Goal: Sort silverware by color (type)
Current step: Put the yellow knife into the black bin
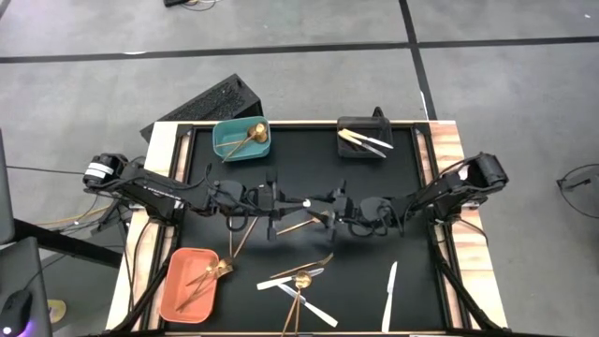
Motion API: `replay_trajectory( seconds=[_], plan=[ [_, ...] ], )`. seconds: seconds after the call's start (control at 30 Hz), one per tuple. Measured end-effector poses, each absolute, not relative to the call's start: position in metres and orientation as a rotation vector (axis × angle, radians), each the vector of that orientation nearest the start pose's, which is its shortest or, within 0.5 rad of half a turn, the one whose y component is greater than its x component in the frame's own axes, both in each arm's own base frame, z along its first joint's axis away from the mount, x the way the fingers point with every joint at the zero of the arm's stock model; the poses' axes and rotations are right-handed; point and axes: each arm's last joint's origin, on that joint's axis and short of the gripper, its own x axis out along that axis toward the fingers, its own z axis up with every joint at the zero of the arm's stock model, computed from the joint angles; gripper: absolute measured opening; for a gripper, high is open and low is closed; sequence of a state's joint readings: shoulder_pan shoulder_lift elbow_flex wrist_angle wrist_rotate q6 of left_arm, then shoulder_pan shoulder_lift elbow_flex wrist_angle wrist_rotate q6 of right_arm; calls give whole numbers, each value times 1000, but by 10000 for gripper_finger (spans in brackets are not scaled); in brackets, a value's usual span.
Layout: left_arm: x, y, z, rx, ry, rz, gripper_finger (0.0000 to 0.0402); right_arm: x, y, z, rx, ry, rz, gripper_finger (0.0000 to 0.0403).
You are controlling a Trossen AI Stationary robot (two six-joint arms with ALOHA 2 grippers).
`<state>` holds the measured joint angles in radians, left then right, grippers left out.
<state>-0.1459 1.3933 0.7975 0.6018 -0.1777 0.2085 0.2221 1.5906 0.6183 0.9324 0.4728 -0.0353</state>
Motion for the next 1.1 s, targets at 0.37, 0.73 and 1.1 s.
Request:
replay_trajectory(
  seconds=[0.37, 0.73, 1.1],
  plan=[
    [304, -40, 275, 208, 6, 24, 27, 307, 53, 204, -92, 24, -259, 102],
    [303, -38, 273, 225, 50, 67, 26, 310, 52, 205, -182, 62, -271, 16],
    [296, -28, 243, 273, 367, 364, 26, 308, 34, 242, -373, 513, -523, 11]
  ],
)
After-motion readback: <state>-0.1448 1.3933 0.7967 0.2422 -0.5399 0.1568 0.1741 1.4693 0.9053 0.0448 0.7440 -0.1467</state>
